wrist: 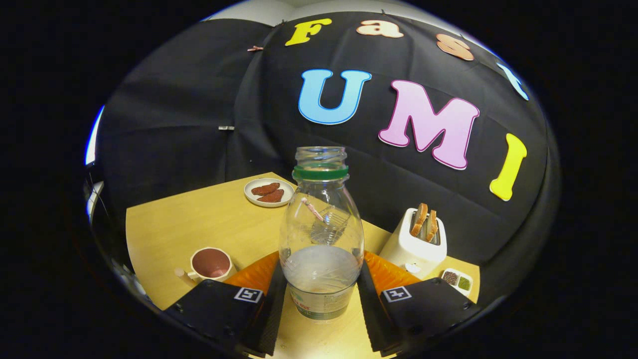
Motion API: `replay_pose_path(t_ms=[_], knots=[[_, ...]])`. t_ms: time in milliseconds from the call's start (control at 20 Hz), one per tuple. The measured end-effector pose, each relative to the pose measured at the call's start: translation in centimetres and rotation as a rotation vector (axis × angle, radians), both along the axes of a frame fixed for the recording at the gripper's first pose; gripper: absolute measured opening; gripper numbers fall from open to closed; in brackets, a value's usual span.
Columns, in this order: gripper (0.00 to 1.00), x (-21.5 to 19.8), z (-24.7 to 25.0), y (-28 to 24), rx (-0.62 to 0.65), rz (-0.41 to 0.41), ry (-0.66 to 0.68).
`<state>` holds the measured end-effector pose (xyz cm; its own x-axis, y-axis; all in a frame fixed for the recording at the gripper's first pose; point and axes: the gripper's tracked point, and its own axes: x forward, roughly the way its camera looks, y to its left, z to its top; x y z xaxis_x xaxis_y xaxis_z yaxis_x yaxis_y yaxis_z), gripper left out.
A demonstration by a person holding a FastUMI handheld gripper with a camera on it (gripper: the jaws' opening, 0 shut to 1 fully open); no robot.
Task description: Take the bottle from table, then pour the juice into the cup, finally place the bottle on the coaster
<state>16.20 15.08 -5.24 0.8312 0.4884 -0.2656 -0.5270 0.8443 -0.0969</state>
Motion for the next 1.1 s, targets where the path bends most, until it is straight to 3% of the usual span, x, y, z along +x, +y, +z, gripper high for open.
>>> replay_pose_path(t_ms=[450,750,1100], knots=[[0.72,3.8,-2.5,0.1,0.175,-0.066,0.013],[0.73,6.2,-5.2,0.2,0.220,-0.111,0.004],[0.75,6.6,-7.7,0.8,0.210,-0.094,-0.003]])
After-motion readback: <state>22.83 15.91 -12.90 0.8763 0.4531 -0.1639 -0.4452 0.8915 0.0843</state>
